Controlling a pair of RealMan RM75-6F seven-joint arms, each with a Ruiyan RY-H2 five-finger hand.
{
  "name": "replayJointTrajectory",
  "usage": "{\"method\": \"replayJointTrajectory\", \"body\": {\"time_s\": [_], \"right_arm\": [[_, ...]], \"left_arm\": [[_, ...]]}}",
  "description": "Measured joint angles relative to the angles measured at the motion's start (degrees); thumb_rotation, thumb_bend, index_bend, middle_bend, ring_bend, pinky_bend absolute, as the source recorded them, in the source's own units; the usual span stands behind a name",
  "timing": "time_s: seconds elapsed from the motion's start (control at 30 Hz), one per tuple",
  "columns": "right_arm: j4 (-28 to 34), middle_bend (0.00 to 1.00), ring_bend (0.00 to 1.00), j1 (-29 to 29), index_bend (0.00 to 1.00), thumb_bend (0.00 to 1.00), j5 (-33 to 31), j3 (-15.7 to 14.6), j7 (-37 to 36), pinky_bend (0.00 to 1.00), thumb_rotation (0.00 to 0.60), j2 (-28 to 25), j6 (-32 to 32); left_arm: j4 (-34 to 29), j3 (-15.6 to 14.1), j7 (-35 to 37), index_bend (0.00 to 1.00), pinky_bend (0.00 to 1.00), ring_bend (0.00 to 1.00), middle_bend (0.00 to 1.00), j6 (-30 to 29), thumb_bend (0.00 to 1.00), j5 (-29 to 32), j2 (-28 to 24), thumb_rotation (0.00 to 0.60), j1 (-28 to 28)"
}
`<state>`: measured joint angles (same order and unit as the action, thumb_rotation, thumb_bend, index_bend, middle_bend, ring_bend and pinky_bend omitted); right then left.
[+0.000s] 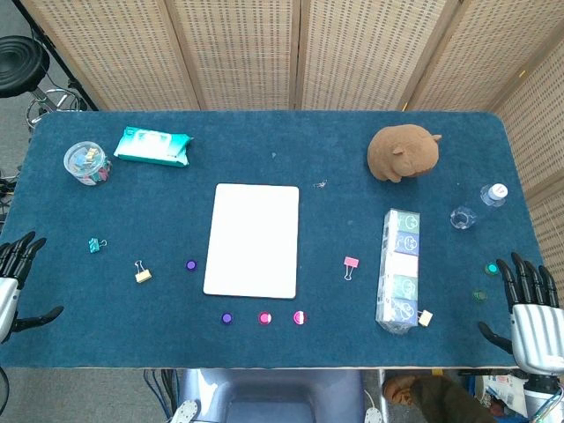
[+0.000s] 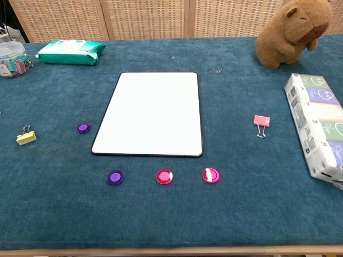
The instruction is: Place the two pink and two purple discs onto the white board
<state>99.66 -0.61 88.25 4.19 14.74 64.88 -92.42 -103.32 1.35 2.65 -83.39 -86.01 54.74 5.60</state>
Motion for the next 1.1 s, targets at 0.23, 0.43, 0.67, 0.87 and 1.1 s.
{"method": "replayJointTrajectory", "body": {"time_s": [0.23, 0.43, 0.67, 0.87, 1.1], "right_arm": [[0.23, 0.0, 0.0, 0.2, 0.0, 0.0, 0.13, -0.19, -1.56, 0.0, 0.6, -0.51, 0.62], [1.54, 0.0, 0.0, 1.65, 0.02, 0.0, 3.86, -1.28, -7.73, 0.0, 0.6, -0.86, 2.56], [5.23, 0.0, 0.0, 8.16, 0.25, 0.0, 5.64, -0.89, -7.55, 0.0, 0.6, -0.69, 12.45], [8.3, 0.0, 0.0, 15.11, 0.35, 0.0, 0.01, 1.21, -3.65, 0.0, 0.6, 2.22, 23.82], [9.08, 0.0, 0.0, 21.72, 0.39, 0.07, -11.08, 3.82, 7.54, 0.0, 0.6, 8.66, 31.16]], "left_arm": [[-0.18, -0.06, -0.54, 0.0, 0.0, 0.0, 0.0, 0.76, 0.0, 0.08, 0.0, 0.6, 0.33], [-0.54, 0.01, -1.01, 0.0, 0.0, 0.0, 0.0, 0.46, 0.0, 0.32, 0.07, 0.6, 0.15], [-0.81, 0.37, -1.67, 0.0, 0.0, 0.0, 0.0, 0.84, 0.0, 1.38, 0.17, 0.6, 0.31], [-0.76, 0.69, -1.27, 0.0, 0.0, 0.0, 0.0, 1.38, 0.0, 2.18, 0.0, 0.6, 0.54], [-0.28, 0.78, 0.86, 0.0, 0.0, 0.0, 0.0, 1.69, 0.0, 2.21, -0.55, 0.6, 0.61]]}}
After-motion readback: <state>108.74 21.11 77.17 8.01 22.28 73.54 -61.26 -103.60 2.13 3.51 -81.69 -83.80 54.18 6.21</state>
